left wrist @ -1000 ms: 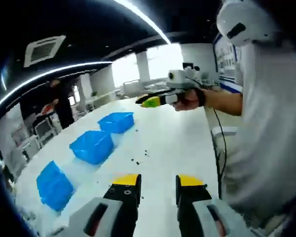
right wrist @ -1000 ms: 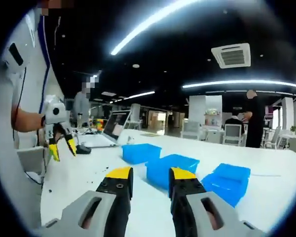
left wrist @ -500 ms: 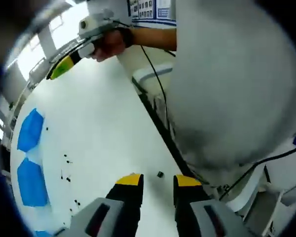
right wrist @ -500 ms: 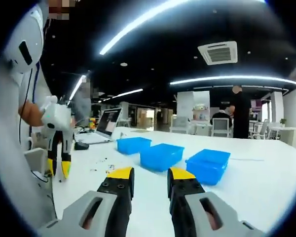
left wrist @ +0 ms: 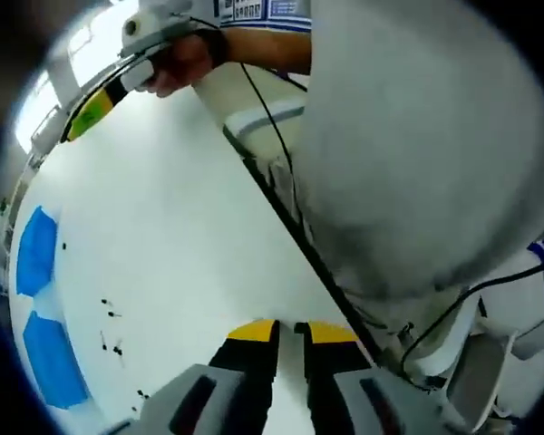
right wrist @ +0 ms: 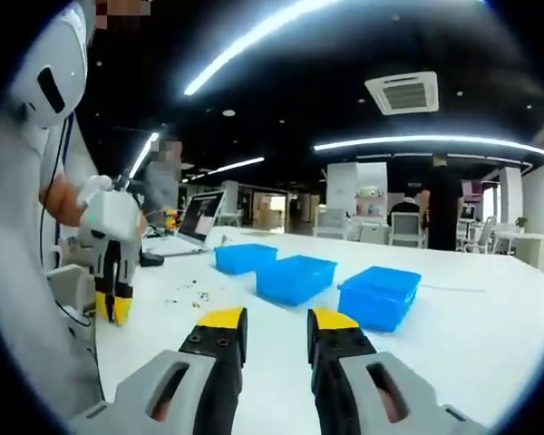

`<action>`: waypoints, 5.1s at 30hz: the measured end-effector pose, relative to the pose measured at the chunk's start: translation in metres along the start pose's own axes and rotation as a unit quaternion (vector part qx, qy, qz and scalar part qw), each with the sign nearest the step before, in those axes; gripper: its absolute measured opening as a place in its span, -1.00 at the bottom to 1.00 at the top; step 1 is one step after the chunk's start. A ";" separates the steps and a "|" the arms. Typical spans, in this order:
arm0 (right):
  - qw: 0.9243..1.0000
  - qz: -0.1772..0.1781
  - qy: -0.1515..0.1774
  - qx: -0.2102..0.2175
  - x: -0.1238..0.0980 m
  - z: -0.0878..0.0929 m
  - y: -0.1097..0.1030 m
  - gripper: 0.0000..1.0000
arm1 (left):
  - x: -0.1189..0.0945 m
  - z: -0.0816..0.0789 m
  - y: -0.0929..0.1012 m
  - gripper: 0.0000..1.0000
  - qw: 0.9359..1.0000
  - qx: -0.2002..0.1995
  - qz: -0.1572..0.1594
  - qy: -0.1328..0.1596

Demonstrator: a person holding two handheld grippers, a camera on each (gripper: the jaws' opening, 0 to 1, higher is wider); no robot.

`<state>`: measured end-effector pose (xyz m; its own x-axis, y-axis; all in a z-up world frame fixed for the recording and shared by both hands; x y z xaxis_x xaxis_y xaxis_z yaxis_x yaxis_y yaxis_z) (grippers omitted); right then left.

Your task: Pick up the resistors one by one and place each resistor into its matching bin, sorting the parts by color and model until every resistor is separated into the correct bin for its type

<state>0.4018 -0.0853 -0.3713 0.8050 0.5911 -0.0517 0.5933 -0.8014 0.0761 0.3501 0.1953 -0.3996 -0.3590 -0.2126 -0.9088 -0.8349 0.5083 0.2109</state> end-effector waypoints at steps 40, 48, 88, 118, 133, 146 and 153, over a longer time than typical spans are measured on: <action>0.999 -0.017 -0.030 0.032 0.008 0.023 -0.026 -0.50 | -0.142 0.084 -0.186 -0.86 0.655 -0.343 -0.440 0.510; 0.999 -0.007 -0.032 0.027 0.005 0.021 -0.023 -0.50 | -0.137 0.092 -0.198 -0.86 0.668 -0.356 -0.450 0.474; 0.998 0.048 -0.028 0.040 -0.023 0.024 0.008 -0.50 | -0.145 0.038 -0.199 -0.58 0.746 -0.289 -0.452 0.395; 0.991 0.119 -0.033 0.042 -0.064 0.032 0.031 -0.50 | -0.065 -0.027 -0.241 -0.50 0.944 -0.209 -0.140 0.212; 0.989 0.142 -0.039 0.026 -0.083 0.029 0.044 -0.50 | -0.046 -0.037 -0.284 -0.58 0.947 -0.242 -0.130 0.166; 0.990 0.133 -0.047 0.023 -0.073 0.034 0.049 -0.50 | -0.049 -0.046 -0.270 -0.85 0.960 -0.192 -0.110 0.172; 0.990 0.137 -0.042 0.015 -0.069 0.028 0.060 -0.50 | -0.077 -0.049 -0.222 -0.85 0.957 -0.155 -0.072 0.233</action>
<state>0.3820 -0.1773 -0.3912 0.9327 0.3416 -0.1153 0.3507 -0.9339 0.0696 0.5430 0.0582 -0.3588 -0.3185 -0.6479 -0.6920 -0.9472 0.1892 0.2589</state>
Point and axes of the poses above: the point that each gripper's makers call its tool centre point, and the gripper's own axes: x roughly forward along the fingers, y roughly to its right, z roughly out of its underside, the point moved 9 cm from there along -x, roughly backward along the fingers, and after that the axes turned 9 degrees about z, right-handed, at the moved point
